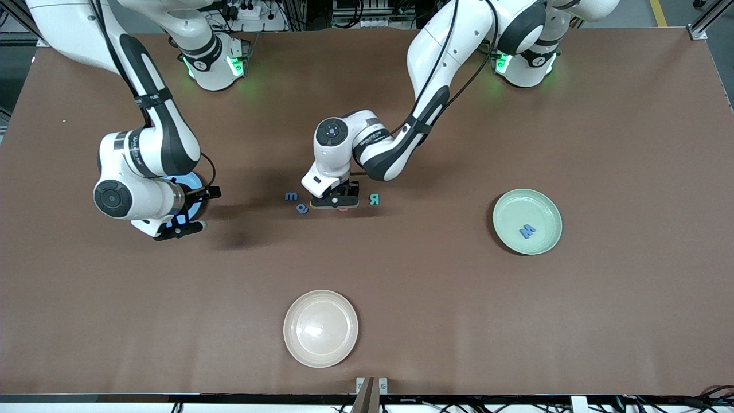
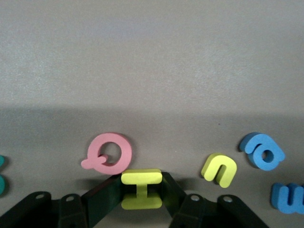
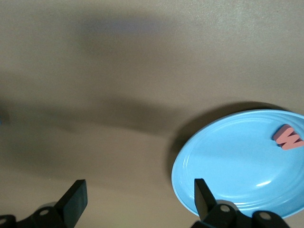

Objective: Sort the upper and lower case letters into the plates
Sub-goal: 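Lower the left gripper and grasp the yellow H, then carry the H toward the green plate while the right gripper grasps blue E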

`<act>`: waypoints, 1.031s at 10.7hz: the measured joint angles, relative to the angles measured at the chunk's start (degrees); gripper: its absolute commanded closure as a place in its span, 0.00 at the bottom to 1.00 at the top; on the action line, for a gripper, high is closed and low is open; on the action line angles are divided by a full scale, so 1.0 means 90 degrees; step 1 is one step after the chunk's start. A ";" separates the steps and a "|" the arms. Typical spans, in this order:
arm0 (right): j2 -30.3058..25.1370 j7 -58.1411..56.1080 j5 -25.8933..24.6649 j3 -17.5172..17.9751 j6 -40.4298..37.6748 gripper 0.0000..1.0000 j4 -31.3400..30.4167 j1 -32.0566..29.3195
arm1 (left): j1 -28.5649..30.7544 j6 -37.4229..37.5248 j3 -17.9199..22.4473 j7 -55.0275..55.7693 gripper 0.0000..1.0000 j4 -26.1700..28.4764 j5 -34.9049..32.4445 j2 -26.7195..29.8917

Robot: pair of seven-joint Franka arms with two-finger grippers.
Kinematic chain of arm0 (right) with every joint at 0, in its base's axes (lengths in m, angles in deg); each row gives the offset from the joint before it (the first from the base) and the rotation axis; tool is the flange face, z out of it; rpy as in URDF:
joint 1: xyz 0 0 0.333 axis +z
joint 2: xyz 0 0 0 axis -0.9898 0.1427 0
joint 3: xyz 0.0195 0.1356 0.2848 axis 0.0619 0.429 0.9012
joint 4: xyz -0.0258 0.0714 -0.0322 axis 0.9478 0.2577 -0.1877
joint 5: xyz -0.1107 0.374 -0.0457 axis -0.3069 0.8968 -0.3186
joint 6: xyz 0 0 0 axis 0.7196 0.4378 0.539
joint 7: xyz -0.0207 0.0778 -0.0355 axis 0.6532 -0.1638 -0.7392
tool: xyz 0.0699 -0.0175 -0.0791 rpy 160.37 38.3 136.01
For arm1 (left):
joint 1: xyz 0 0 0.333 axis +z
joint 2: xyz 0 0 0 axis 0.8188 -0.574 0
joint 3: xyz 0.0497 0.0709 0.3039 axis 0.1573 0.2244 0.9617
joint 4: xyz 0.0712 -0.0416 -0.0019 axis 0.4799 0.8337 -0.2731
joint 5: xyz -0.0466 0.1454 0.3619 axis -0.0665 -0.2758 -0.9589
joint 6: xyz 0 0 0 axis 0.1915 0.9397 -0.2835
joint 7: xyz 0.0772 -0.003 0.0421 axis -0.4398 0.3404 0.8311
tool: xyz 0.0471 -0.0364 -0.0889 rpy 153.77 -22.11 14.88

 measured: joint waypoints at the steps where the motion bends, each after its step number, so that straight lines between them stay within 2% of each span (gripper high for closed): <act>1: 0.0000 0.0000 0.0000 0.0000 0.0001 0.01 -0.0001 0.0000 | 0.0000 0.0000 0.0000 0.0000 0.82 0.0000 0.0000 0.0000; 7: 0.0000 0.0004 0.0105 0.0000 0.0002 0.02 -0.0002 0.0000 | 0.0019 0.0349 0.0019 -0.0018 0.96 -0.0056 0.0000 0.0039; 11: 0.0000 0.0186 0.0402 0.0003 0.0002 0.02 -0.0003 0.0122 | 0.0163 0.1001 0.0012 -0.0122 0.98 -0.0100 0.0000 0.0380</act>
